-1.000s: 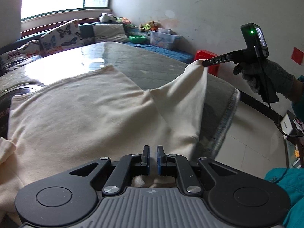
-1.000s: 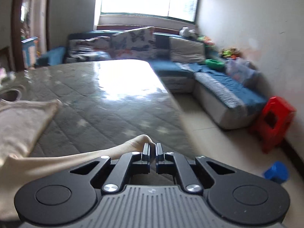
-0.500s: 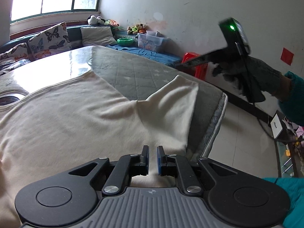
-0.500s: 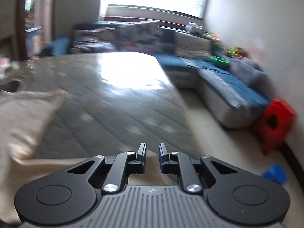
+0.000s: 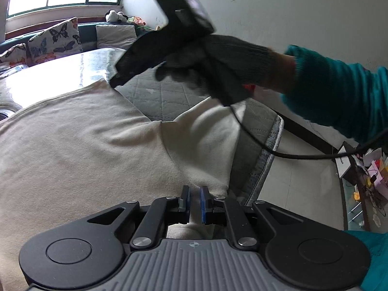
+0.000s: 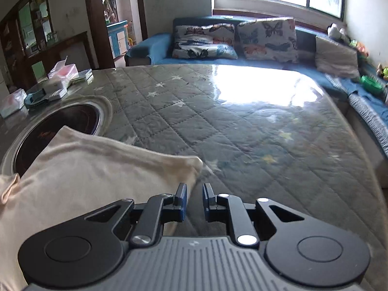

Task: Fold clothes

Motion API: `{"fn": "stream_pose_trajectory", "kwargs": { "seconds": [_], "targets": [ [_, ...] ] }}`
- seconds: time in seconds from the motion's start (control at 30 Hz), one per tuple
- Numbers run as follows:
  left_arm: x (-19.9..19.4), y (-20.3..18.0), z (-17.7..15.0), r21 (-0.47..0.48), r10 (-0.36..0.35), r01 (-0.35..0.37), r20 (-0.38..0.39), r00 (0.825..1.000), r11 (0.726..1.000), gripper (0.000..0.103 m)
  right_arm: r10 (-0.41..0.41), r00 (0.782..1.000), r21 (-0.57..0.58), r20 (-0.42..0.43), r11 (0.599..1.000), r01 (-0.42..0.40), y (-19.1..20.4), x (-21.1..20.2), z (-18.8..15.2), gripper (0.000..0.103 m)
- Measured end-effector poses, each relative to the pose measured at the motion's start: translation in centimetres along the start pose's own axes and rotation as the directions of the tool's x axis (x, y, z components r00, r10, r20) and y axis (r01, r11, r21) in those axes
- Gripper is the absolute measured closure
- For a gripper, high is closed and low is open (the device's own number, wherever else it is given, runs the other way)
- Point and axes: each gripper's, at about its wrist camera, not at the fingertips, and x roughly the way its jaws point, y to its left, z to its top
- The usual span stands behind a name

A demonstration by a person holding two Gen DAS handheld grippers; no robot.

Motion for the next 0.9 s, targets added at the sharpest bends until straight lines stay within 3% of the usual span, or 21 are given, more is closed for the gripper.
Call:
{"fn": "stream_pose_trajectory", "kwargs": {
  "seconds": [0.13, 0.33, 0.7, 0.83, 0.9],
  "targets": [
    [0.0, 0.3, 0.1, -0.009, -0.018, 0.018, -0.001, 1.0, 1.0, 0.094, 0.021, 0.999, 0.038, -0.027, 0.999, -0.02, -0.4, 2.5, 0.9, 0.091],
    [0.3, 0.4, 0.5, -0.032, -0.03, 0.029, -0.006, 1.0, 0.999, 0.094, -0.022, 1.0, -0.021, -0.008, 1.0, 0.022, 0.3, 3.7, 2.0, 0.098],
    [1.4, 1.0, 1.7, -0.104, -0.008, 0.007, -0.005, 1.0, 0.995, 0.093, -0.068, 0.998, -0.086, 0.007, 0.994, 0.068, 1.0, 6.8, 4.5, 0.097],
    [-0.2, 0.9, 1.3, -0.085, 0.039, -0.036, 0.036, 0.999, 0.996, 0.092, -0.069, 0.997, -0.104, 0.023, 0.992, 0.071, 1.3, 5.5, 4.5, 0.093],
    [-1.7, 1.1, 1.0, -0.077, 0.098, -0.093, 0.073, 0.992, 0.993, 0.09, -0.052, 0.998, -0.111, 0.043, 0.992, 0.056, 1.5, 3.7, 4.2, 0.091]
  ]
}}
